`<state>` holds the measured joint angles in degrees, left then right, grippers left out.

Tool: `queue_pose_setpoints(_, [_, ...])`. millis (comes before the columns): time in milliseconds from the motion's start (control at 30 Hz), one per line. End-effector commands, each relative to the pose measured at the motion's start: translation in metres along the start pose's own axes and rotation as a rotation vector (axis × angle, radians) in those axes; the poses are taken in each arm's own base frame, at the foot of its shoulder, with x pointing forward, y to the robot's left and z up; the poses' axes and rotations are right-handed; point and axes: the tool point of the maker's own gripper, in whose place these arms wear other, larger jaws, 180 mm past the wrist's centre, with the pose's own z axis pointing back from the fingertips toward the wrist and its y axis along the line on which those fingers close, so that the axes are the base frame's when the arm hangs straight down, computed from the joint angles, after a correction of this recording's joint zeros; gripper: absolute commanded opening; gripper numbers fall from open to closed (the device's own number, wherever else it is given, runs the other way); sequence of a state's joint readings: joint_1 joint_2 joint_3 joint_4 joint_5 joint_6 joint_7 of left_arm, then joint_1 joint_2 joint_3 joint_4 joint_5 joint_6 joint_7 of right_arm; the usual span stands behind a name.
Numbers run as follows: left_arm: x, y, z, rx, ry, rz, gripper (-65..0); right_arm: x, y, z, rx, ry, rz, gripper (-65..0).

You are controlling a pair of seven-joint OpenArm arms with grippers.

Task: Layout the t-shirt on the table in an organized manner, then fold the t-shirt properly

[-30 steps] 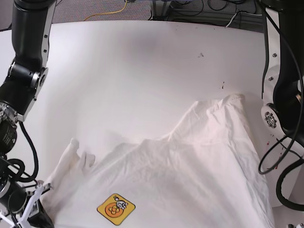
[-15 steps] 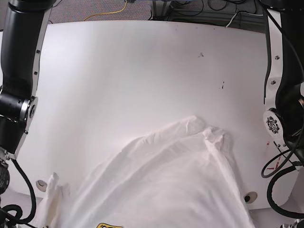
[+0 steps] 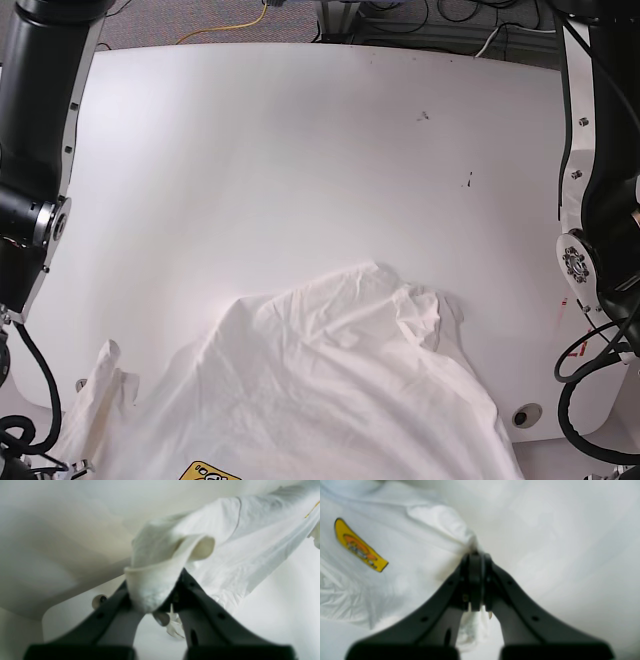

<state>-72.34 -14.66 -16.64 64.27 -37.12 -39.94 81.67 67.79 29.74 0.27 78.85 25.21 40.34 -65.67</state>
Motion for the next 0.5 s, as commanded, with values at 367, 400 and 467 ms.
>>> queue_pose_setpoints(367, [0.038, -0.002, 0.016, -0.016, -0.119, -0.04, -65.0, 0.022, -0.012, 0.018, -0.053, -0.073, 0.039, -65.0])
queue_pose_setpoints(400, [0.038, -0.005, 0.013, -0.019, -0.108, -0.054, -65.0, 0.027, -0.015, 0.02, -0.058, -0.083, 0.039, -65.0])
queue_pose_setpoints(467, [0.035, -0.009, 0.005, -0.031, -0.089, -0.065, -65.0, 0.033, -0.016, 0.02, -0.057, -0.094, 0.035, -65.0])
